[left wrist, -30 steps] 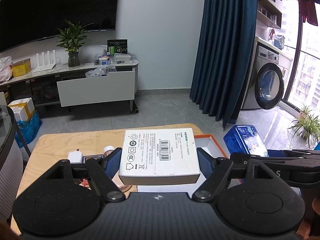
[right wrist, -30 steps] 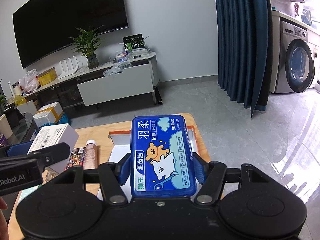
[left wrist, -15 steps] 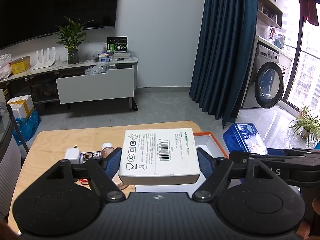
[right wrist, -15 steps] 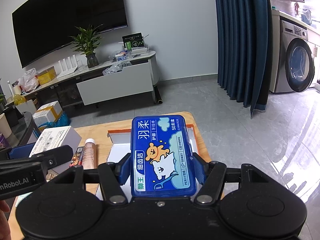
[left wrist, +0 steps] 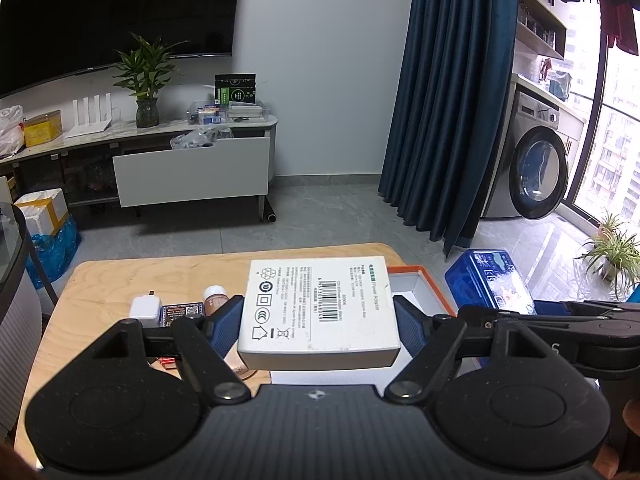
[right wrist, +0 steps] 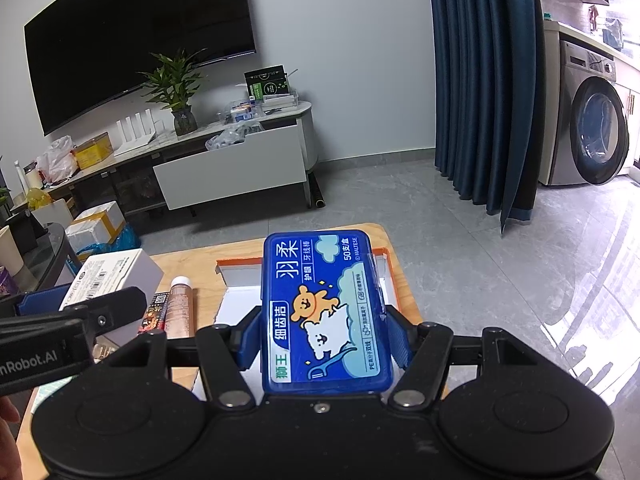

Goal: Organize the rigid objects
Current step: 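Carry the white box with left gripper while right gripper carries the blue tin over the orange-rimmed box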

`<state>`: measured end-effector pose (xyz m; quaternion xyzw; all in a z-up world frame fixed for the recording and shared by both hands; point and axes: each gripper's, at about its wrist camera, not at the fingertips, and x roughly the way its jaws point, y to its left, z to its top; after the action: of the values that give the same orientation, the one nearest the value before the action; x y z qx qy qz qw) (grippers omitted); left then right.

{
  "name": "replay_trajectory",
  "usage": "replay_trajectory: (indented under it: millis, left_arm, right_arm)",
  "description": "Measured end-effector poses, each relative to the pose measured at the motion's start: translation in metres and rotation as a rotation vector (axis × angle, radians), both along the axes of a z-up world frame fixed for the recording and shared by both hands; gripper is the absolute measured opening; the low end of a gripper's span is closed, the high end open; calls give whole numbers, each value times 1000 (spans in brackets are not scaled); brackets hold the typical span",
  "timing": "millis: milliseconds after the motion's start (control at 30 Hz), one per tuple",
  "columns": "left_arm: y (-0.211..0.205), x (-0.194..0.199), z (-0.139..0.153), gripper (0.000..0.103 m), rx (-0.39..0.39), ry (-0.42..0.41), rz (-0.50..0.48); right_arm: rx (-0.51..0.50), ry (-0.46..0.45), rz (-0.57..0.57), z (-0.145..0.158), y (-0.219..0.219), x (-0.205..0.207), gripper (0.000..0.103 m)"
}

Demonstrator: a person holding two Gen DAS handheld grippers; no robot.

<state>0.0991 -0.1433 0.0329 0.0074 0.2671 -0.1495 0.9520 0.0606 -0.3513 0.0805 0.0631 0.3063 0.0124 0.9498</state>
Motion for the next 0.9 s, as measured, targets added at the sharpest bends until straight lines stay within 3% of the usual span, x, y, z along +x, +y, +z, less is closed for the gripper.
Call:
replay_trajectory:
  millis: [900]
  left_arm:
    - [4,1,-5,79,-6,5,-3]
  right_arm:
    - [-4,3,6,-2,7,-5,74]
